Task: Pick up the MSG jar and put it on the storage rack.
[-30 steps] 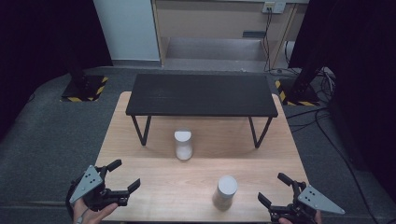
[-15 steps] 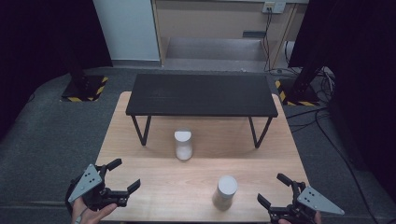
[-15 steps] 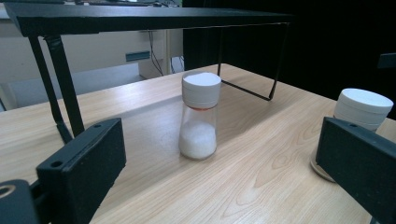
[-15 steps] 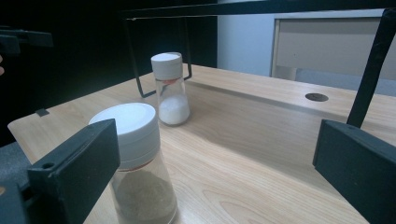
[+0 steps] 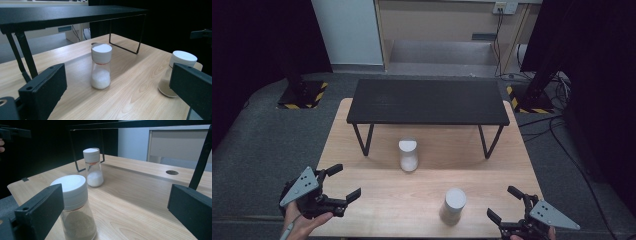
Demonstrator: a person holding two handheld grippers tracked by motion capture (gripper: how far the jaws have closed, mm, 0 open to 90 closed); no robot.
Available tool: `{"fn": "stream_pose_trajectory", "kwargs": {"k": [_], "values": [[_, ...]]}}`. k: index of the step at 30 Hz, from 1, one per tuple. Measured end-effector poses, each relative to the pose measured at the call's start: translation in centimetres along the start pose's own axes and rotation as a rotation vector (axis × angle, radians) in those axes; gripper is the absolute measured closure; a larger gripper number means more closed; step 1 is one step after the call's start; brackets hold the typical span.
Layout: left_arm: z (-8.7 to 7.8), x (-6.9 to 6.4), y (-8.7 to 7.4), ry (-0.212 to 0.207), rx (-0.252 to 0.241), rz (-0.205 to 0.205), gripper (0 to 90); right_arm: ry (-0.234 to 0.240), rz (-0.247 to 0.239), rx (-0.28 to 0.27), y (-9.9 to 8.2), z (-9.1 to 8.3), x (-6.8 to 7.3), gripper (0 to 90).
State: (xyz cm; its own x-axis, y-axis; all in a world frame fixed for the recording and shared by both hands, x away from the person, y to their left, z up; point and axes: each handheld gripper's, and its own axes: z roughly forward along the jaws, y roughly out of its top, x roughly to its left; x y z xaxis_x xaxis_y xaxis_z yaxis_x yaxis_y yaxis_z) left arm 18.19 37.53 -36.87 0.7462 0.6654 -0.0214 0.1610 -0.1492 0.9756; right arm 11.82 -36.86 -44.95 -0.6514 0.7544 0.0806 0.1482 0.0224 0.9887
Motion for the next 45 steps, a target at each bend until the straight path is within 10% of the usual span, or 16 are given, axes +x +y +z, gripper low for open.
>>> {"fn": "stream_pose_trajectory", "kwargs": {"k": [23,45], "values": [[0.7,2.4,4.1,-0.021,0.036,0.014,0.0,0.012,-0.004,-0.001,0.0,0.1,-0.1,0.9],[4.6,3.9,5.2,-0.031,0.094,0.024,0.0,0.016,0.001,-0.002,-0.1,0.0,-0.2,1.0]]}}
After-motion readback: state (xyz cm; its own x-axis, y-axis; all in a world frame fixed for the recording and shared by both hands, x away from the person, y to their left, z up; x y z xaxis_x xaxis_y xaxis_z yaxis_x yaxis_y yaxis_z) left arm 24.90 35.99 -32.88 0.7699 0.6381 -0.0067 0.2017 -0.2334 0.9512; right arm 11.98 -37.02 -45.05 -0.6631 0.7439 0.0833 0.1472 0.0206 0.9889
